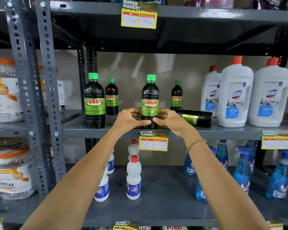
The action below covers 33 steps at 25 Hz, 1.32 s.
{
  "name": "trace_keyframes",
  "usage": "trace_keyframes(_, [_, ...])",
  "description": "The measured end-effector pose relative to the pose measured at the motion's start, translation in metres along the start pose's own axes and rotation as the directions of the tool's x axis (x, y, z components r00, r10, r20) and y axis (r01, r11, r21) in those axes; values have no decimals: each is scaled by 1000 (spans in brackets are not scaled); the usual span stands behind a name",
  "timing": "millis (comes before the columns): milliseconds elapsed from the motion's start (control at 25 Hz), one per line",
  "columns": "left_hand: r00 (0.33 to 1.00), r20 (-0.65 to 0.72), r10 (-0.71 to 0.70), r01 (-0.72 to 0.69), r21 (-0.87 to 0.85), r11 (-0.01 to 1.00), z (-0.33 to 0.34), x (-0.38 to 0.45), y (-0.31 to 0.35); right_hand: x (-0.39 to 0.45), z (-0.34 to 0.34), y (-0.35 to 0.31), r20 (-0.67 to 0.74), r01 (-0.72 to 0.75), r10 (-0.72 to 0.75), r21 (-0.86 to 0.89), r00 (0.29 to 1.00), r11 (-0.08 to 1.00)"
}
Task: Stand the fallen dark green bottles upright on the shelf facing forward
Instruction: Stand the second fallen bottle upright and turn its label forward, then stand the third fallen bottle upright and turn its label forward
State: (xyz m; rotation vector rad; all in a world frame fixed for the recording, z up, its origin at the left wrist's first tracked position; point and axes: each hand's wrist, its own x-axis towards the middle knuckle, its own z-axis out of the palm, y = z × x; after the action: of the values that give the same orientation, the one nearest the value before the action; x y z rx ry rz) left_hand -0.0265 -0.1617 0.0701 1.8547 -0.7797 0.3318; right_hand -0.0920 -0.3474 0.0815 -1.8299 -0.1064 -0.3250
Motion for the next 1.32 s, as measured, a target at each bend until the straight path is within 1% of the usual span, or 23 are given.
trace_keyframes(240, [999, -38, 29, -29, -2, 1000, -1, -5, -2, -1, 1, 1, 20, 13, -14, 13, 1000, 1000])
trace_keyframes(480, [999, -35, 38, -39, -18, 999, 0, -2, -6, 3, 3, 4, -18, 34, -34, -5, 999, 999])
trace_keyframes(720, [999, -17, 47, -46, 28, 999, 0, -6, -1, 2, 1, 5, 2, 33, -33, -20, 999, 999])
trace_keyframes(760, [998, -36, 57, -55, 55, 997, 2, -9, 1, 0, 0, 6, 6, 31, -31, -15, 1000, 999])
trace_keyframes(800, [992, -95, 81, -71, 100, 992, 5, -12, 2, -2, -2, 6, -2, 25, -25, -8, 1000, 1000])
trace_keyframes(840, [973, -197, 124, -94, 156, 983, 9, -16, 1, -6, -3, 7, -23, 16, -16, -8, 1000, 1000])
trace_keyframes(880, [930, -320, 182, -119, 207, 971, 15, -22, -3, -11, -4, 8, -55, 11, -13, -22, 998, 1000])
trace_keyframes(920, [873, -422, 245, -148, 250, 957, 22, -29, -6, -16, -4, 9, -95, 16, -20, -42, 995, 999])
trace_keyframes(960, [826, -471, 309, -193, 279, 941, 31, -37, -7, -21, -4, 11, -142, 28, -36, -59, 989, 998])
trace_keyframes(1000, [801, -463, 380, -256, 309, 916, 42, -43, -6, -26, -5, 12, -196, 47, -59, -69, 979, 997])
trace_keyframes(1080, [752, -361, 551, -412, 395, 821, 69, -48, 3, -30, -13, 12, -328, 90, -121, -109, 937, 990])
trace_keyframes(1160, [688, -256, 679, -521, 477, 708, 101, -44, 16, -30, -31, 5, -461, 120, -228, -253, 858, 960])
trace_keyframes(1200, [679, -208, 704, -531, 521, 668, 116, -40, 22, -30, -44, -1, -498, 118, -297, -360, 815, 926])
trace_keyframes(1240, [691, -169, 703, -507, 579, 638, 129, -34, 26, -29, -57, -8, -501, 107, -365, -471, 784, 876])
trace_keyframes(1280, [719, -140, 680, -453, 648, 612, 138, -29, 25, -27, -69, -15, -473, 89, -413, -568, 778, 818])
trace_keyframes(1320, [754, -120, 646, -387, 714, 583, 148, -26, 20, -22, -82, -20, -423, 59, -424, -649, 801, 759])
